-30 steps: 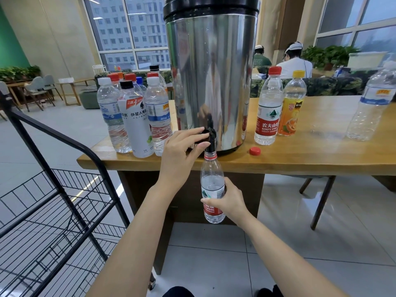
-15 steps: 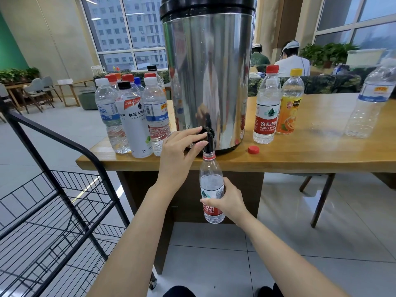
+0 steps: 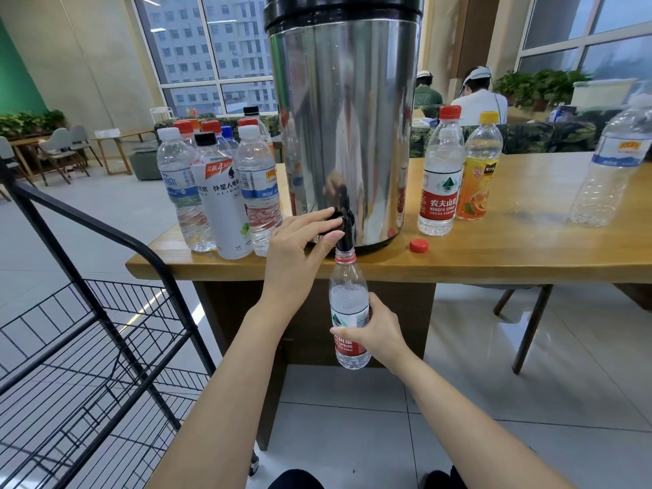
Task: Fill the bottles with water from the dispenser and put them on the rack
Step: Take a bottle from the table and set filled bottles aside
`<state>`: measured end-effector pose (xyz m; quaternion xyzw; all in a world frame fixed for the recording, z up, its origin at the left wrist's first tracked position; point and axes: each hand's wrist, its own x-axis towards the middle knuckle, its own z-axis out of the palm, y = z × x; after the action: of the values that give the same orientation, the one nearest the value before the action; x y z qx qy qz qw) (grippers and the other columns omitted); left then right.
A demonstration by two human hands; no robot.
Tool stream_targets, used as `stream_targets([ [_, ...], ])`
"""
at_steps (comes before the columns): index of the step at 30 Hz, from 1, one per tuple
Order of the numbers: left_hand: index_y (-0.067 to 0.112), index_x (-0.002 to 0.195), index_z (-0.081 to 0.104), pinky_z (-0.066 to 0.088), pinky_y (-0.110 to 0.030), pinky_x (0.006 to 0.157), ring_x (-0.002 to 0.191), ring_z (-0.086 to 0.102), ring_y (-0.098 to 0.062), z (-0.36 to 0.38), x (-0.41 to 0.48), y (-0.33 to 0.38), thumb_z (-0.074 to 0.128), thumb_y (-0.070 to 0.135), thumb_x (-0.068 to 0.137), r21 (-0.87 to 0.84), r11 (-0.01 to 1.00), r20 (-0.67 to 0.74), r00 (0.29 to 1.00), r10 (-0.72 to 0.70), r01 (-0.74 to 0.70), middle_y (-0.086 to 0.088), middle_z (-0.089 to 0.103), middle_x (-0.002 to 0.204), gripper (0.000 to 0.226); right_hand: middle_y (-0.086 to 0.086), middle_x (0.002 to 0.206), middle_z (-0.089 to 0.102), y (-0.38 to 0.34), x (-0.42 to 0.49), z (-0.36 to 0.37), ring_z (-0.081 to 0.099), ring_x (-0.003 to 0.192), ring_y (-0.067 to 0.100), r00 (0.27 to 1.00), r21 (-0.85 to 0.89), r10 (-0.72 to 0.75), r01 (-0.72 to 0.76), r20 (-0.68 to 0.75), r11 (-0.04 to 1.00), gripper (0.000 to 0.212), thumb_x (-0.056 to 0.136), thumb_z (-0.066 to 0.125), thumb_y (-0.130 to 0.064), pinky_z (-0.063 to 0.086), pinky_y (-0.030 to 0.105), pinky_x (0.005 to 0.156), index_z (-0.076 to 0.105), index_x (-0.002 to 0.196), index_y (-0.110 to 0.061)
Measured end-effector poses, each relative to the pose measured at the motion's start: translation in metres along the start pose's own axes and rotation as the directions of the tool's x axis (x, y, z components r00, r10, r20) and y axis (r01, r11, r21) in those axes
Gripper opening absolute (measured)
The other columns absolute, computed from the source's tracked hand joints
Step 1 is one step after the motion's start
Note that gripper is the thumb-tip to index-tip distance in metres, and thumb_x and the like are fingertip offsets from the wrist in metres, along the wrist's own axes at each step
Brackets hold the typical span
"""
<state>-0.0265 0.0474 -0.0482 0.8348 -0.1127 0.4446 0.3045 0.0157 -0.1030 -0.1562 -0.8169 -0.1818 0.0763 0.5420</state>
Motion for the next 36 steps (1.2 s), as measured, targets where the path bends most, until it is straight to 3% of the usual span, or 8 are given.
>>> stream_targets([
  [20,0.016,0.118,0.07,0.045,-0.031,0.1,0.119,0.053,-0.006,0.0001,-0.0004,0.0026,0.053,0.04,0.093,-0.011,1.0,-0.007,1.0,-0.01,0.01,0.0,0.066,0.126,0.038,-0.002,0.136,0.056,-0.0036,-0.0006,-0.0013,0.051,0.127,0.017,1.0,0.013,-0.005,0.005,-0.01,1.0,0.079,0.069,0.086,-0.026,0.046,0.032,0.098,0.044,0.135,-0.02],
  [36,0.015,0.118,0.07,0.043,-0.031,0.101,0.12,0.053,-0.008,-0.0001,-0.0007,0.0061,0.055,0.036,0.093,-0.003,0.999,-0.003,0.999,-0.033,0.033,-0.001,0.066,0.126,0.036,-0.002,0.137,0.055,-0.0035,0.0008,-0.0006,0.051,0.128,0.017,1.0,0.016,-0.005,0.005,-0.011,1.0,0.08,0.069,0.086,-0.026,0.046,0.034,0.1,0.043,0.136,-0.021],
])
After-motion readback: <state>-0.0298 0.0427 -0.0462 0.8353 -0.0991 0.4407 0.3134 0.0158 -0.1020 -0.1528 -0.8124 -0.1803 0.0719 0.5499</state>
